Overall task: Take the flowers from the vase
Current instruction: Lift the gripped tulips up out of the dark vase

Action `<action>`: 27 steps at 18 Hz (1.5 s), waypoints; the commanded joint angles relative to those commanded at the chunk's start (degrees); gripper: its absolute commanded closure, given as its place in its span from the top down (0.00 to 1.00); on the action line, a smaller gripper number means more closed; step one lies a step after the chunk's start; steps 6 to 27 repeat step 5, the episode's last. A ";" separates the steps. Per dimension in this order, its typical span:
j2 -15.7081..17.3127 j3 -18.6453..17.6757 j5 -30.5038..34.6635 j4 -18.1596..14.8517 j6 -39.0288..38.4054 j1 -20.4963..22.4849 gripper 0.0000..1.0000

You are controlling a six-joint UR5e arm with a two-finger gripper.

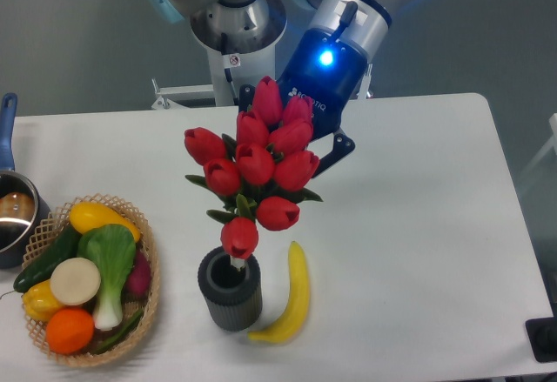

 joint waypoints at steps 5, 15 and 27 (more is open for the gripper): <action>-0.09 0.35 -0.09 0.00 0.09 1.05 0.37; -0.09 0.35 -0.09 0.00 0.09 1.05 0.37; -0.09 0.35 -0.09 0.00 0.09 1.05 0.37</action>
